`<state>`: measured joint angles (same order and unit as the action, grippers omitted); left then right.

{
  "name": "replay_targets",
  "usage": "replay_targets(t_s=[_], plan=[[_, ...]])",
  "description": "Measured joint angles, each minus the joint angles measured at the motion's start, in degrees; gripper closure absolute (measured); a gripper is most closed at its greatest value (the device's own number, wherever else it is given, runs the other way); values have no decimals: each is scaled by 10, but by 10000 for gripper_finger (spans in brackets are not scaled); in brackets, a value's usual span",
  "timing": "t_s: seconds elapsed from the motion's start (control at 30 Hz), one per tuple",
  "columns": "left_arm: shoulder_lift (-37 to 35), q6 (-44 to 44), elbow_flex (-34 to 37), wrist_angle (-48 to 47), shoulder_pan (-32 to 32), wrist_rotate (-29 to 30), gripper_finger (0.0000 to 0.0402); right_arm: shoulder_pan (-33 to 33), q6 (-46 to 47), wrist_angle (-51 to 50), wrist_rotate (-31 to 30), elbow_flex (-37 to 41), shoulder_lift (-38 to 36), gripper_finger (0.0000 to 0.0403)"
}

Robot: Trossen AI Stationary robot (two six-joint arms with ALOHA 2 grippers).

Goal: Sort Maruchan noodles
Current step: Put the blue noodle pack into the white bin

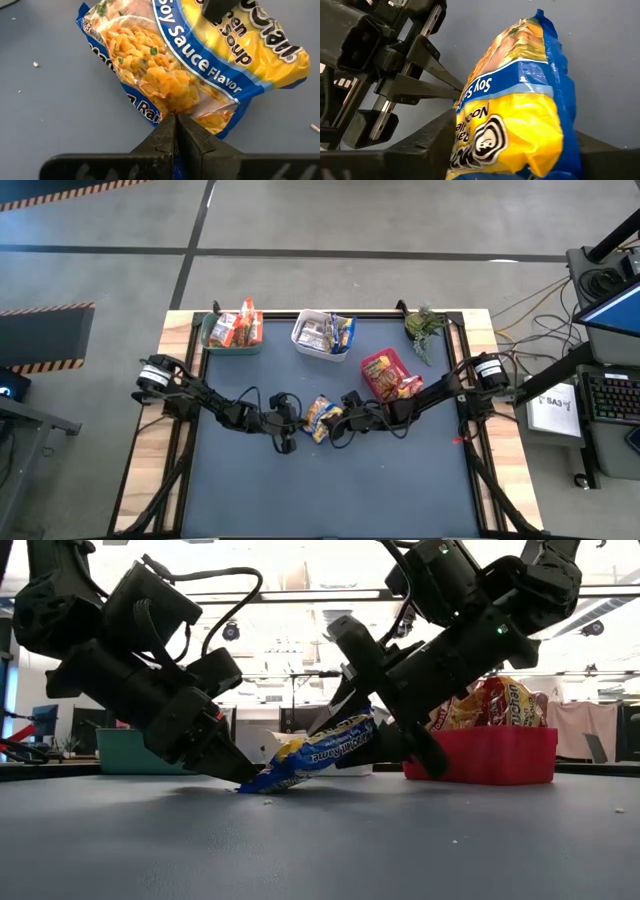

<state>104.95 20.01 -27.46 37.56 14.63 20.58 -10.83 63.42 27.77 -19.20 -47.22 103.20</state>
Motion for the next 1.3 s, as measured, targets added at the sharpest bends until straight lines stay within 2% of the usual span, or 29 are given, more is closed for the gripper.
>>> replay_targets(t_s=[0.23, 0.4, 0.6, 0.83, 0.93, 1.03, 1.3], plan=[[-1, 0, 0, 2, 0, 0, 402, 0, -15, 3, -2, 0, 0, 246], [-25, 0, 1, -3, 2, -7, 402, 0, -52, 9, -1, 0, -1, 266], [-115, -37, 22, -56, 7, -14, 402, -2, -160, 12, -5, -2, -9, 269], [-249, -45, 59, -66, 7, -6, 394, -18, -351, 9, -9, -19, -10, 269], [-287, -44, 68, -61, 7, -12, 367, -29, -418, 0, -29, -32, -10, 269], [-304, -38, 74, -35, 6, -21, 323, -37, -454, -29, -48, -51, -10, 269], [-269, -35, 86, 30, 6, -18, 182, -45, -476, -94, -55, -82, -10, 270]])
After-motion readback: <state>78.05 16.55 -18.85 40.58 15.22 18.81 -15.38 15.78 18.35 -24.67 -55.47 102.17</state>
